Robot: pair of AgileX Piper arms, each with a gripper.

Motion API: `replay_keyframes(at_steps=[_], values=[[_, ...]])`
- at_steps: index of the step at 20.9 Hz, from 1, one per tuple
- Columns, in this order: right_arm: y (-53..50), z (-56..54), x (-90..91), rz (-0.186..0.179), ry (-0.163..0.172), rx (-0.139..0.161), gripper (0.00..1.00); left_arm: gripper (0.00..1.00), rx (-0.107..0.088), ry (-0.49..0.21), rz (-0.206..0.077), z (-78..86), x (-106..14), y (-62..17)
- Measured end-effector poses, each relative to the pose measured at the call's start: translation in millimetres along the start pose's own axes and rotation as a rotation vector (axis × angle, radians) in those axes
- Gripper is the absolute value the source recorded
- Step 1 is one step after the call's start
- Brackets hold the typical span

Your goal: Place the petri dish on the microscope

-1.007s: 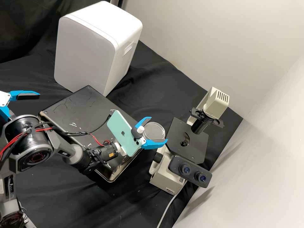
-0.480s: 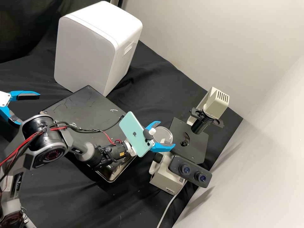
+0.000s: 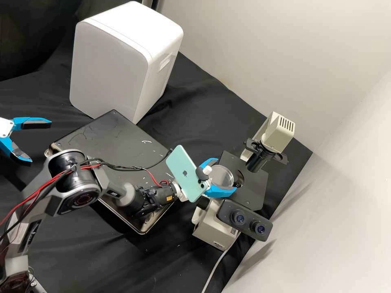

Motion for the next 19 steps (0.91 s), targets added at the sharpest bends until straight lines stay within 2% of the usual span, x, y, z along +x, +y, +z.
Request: replay_keyframes(at_steps=[5, 7, 9, 11, 14, 15, 18, 19], values=[[-5.5, 4.7, 23.0, -0.021, -0.02, -0.019, 0.0, 1.0, -0.001, -0.006, -0.008, 0.9, 0.6, -1.4], [-8.7, 2.7, 30.6, -0.027, -0.014, -0.022, 0.0, 1.0, -0.001, -0.006, -0.008, 0.9, 0.6, -1.4], [-12.3, 2.2, 37.6, -0.029, -0.011, -0.046, 0.0, 1.0, -0.001, -0.006, -0.008, 0.9, 0.6, -1.4], [-15.6, 0.6, 43.1, -0.03, -0.006, -0.053, 0.0, 1.0, -0.001, -0.006, -0.008, 0.9, 0.6, -1.4], [-16.3, -0.9, 46.4, -0.009, -0.018, -0.062, 0.0, 1.0, -0.001, -0.006, -0.008, 0.9, 0.6, -1.4], [-17.2, -1.4, 47.2, -0.004, -0.023, -0.057, 0.0, 1.0, -0.002, -0.005, -0.01, 0.8, 0.7, -1.7], [-20.3, -1.7, 48.3, 0.017, -0.024, -0.08, 0.0, 1.0, -0.005, -0.003, -0.018, 0.3, 1.2, -3.2], [-20.3, -1.1, 48.4, 0.022, -0.023, -0.08, 0.0, 1.0, -0.005, -0.003, -0.018, 0.3, 1.2, -3.2]])
